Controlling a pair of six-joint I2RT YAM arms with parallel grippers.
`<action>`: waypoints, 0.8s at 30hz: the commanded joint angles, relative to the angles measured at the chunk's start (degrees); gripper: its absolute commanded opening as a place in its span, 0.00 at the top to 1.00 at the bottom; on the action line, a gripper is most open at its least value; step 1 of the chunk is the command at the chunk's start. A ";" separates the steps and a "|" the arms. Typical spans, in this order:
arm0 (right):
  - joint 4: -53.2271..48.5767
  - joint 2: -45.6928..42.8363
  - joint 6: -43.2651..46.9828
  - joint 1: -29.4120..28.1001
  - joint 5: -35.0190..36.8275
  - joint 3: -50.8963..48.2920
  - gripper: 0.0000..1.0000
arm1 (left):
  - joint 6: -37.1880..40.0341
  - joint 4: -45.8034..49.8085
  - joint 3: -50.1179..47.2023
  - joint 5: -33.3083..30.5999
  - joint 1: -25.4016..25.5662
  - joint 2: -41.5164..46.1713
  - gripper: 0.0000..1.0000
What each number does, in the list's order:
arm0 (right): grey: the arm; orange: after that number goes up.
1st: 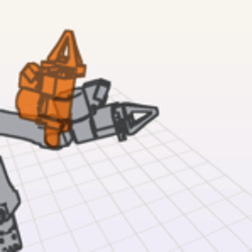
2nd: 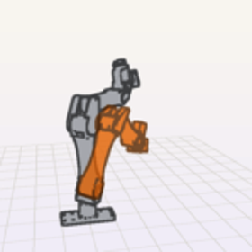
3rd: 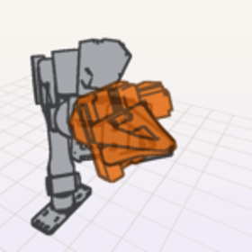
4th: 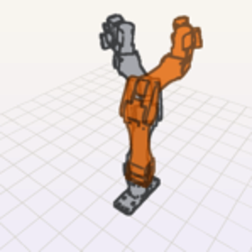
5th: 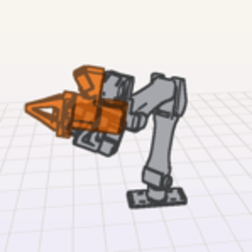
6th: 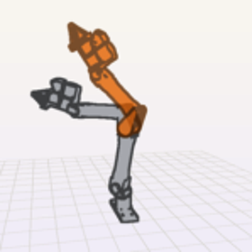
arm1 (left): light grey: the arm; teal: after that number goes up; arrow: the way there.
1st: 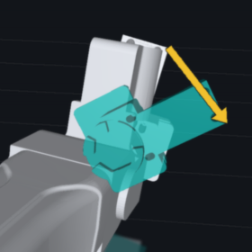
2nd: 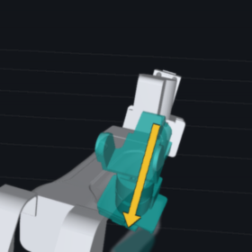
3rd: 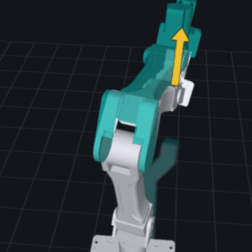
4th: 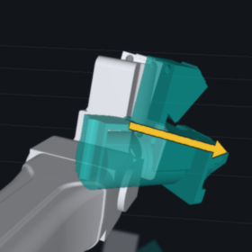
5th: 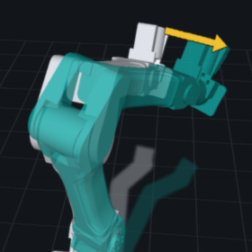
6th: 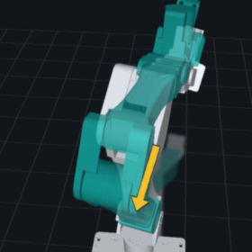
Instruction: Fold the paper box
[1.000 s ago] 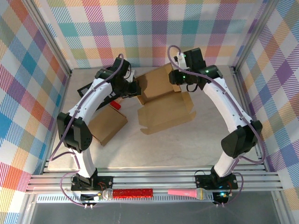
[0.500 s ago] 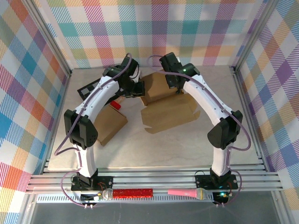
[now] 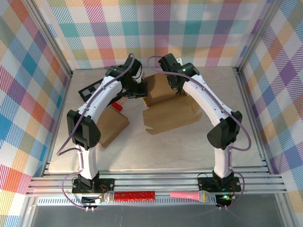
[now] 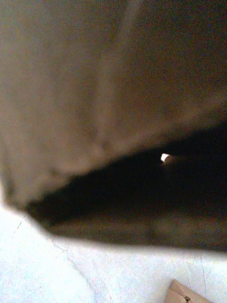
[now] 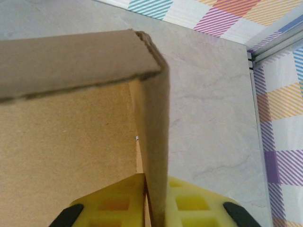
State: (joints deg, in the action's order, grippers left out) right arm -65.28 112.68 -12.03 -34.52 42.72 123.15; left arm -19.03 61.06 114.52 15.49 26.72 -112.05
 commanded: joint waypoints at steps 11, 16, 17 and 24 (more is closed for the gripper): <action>-0.51 3.05 -1.28 2.35 -0.85 3.22 0.78 | 1.27 2.97 2.92 1.30 0.85 -0.70 1.00; -0.81 3.58 -1.67 2.44 -0.37 4.62 0.69 | 1.45 3.15 2.91 0.96 0.88 -0.70 1.00; -0.82 3.60 -1.66 2.45 -0.38 4.66 0.70 | 1.53 3.19 2.92 0.95 0.88 -0.66 1.00; -1.49 3.68 -2.74 2.44 1.73 4.55 0.90 | 1.56 3.34 3.08 0.86 0.88 -0.56 1.00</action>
State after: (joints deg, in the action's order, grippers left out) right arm -65.73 115.96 -13.15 -32.58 40.91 126.08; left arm -18.57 62.22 115.85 15.44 27.09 -112.84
